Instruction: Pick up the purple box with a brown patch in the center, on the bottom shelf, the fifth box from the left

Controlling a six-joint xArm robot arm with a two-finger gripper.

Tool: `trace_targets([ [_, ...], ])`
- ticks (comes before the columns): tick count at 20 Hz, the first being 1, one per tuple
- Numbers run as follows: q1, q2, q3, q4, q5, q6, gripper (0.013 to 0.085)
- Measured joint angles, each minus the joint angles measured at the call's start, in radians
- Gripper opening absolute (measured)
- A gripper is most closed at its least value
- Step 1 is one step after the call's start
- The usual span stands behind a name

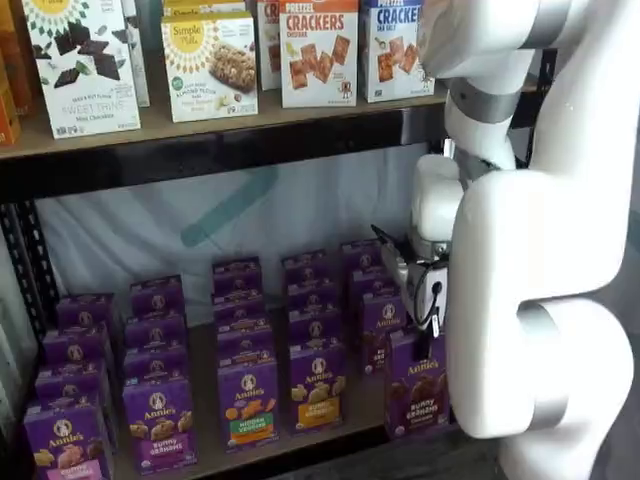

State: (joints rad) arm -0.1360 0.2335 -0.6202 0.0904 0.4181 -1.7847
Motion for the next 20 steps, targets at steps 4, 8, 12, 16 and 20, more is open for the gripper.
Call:
trace_targets([
  [4,0.016,-0.091,0.072,-0.011,0.015,0.028,0.0330],
  [8,0.038,-0.183,0.140,-0.037,0.034,0.074,0.0330],
  [12,0.063,-0.292,0.206,-0.049,0.071,0.112,0.0330],
  [16,0.094,-0.403,0.258,-0.033,0.127,0.130,0.0330],
  [20,0.125,-0.513,0.295,-0.004,0.189,0.141,0.0330],
])
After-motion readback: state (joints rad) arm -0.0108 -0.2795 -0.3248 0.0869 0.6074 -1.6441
